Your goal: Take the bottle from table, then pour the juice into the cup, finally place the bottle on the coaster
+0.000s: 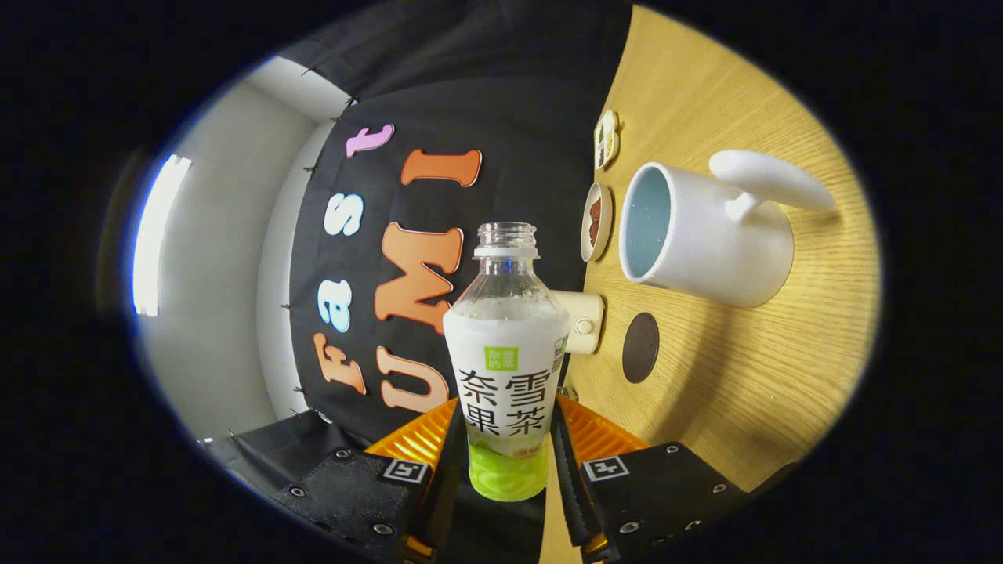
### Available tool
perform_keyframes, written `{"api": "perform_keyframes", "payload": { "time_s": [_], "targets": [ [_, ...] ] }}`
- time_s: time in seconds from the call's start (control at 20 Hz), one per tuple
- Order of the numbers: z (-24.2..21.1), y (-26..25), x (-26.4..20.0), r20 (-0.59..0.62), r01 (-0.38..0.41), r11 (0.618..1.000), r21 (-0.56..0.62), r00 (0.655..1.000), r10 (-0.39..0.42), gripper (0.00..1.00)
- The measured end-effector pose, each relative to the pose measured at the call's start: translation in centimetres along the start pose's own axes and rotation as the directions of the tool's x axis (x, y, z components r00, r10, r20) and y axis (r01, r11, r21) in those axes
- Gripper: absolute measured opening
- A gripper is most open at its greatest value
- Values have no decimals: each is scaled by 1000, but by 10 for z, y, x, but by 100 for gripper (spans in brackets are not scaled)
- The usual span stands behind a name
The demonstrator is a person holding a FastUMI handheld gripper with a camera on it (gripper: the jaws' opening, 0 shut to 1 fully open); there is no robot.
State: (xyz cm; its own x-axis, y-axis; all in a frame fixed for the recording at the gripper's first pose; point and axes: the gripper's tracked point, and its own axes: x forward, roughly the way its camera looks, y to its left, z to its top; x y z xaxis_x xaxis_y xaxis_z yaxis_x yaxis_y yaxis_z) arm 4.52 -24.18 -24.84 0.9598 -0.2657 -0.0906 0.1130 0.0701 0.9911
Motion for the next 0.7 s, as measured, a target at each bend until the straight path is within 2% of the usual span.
{"api": "perform_keyframes", "payload": {
  "time_s": [0.25,0.7],
  "targets": [
    [-1,-2,3,-10,30,998,49,1000,-30,57],
    [-3,-4,9,-3,40,977,208,999,-40,57]
  ]
}}
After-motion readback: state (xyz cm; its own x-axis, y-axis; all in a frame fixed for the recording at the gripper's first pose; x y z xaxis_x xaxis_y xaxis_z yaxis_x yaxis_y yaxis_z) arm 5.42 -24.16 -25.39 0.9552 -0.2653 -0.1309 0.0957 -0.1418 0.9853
